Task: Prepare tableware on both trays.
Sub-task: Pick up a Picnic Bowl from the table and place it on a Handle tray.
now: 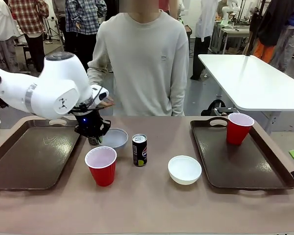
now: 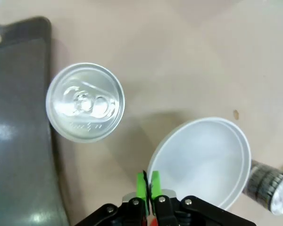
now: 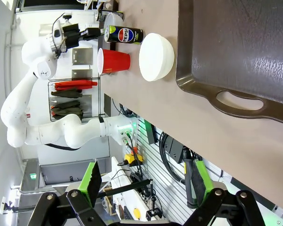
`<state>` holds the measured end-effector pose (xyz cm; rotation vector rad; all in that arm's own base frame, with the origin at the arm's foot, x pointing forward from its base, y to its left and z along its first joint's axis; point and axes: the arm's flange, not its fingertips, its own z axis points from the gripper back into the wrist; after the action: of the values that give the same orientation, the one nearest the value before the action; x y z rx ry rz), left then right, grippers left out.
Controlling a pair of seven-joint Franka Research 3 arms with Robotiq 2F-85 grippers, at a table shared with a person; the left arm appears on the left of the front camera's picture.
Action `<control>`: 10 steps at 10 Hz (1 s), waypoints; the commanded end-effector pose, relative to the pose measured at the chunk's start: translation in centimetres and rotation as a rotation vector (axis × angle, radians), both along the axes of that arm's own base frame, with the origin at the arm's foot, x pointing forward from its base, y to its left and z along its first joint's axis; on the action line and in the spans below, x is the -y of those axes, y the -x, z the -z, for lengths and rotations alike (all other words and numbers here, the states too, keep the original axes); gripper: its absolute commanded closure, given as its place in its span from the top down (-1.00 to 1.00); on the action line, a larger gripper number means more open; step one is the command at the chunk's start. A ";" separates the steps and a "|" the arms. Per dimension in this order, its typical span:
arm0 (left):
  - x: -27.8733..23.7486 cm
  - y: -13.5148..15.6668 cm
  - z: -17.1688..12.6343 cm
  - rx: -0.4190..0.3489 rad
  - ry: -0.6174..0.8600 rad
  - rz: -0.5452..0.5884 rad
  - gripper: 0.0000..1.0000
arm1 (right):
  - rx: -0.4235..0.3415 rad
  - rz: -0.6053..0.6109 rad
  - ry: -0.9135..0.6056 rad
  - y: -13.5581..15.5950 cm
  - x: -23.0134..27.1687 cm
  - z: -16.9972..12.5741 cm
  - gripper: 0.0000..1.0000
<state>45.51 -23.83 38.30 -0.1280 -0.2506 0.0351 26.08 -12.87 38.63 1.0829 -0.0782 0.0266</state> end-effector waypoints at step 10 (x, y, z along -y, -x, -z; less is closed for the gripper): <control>-19.4 15.0 -7.9 0.010 -0.102 0.086 -1.00 | 0.007 -0.005 -0.013 0.1 0.2 0.1 1.00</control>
<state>35.43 -7.46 46.94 -0.0415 -0.2566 -0.0353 26.07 -12.89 38.63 1.0827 -0.0783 0.0258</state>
